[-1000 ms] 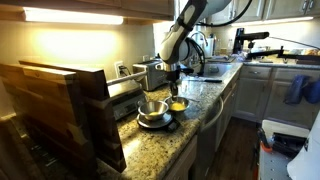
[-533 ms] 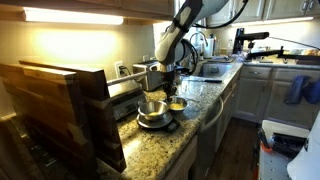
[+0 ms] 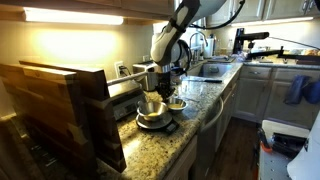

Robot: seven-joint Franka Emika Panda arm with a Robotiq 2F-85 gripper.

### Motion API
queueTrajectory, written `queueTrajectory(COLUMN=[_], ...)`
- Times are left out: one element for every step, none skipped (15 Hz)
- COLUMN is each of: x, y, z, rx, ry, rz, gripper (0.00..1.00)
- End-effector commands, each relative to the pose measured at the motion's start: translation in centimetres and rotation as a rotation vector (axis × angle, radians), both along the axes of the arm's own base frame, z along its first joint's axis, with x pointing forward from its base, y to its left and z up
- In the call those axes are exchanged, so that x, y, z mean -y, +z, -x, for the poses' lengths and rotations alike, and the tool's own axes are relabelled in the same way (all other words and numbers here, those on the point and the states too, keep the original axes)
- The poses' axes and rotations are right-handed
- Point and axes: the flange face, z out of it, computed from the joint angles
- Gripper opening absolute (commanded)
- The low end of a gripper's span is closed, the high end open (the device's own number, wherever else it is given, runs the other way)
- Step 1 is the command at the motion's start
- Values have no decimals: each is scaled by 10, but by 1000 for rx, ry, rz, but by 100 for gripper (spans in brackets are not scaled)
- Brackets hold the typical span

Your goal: Spoon out some of the contents in the bowl on the right into the bowl on top of the scale

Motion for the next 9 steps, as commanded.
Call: queueTrajectory(x=[-13,-15,-16,-16,-15,-14,-13,-12,-11], y=[-24,-26,-27,-25,-22,-15,-8,-2,4], z=[1,0,-2,-3,-5,-5,-6,-5,-4], rx=[18,32,51,77,104,136,166,191,199], ry=[97,104,105,99,92,81,75,66,47], rz=[-15,-12,-11,-10,-10,-8,-6,2,11], gripper=[46,52,59,65,73,78,85,91,97])
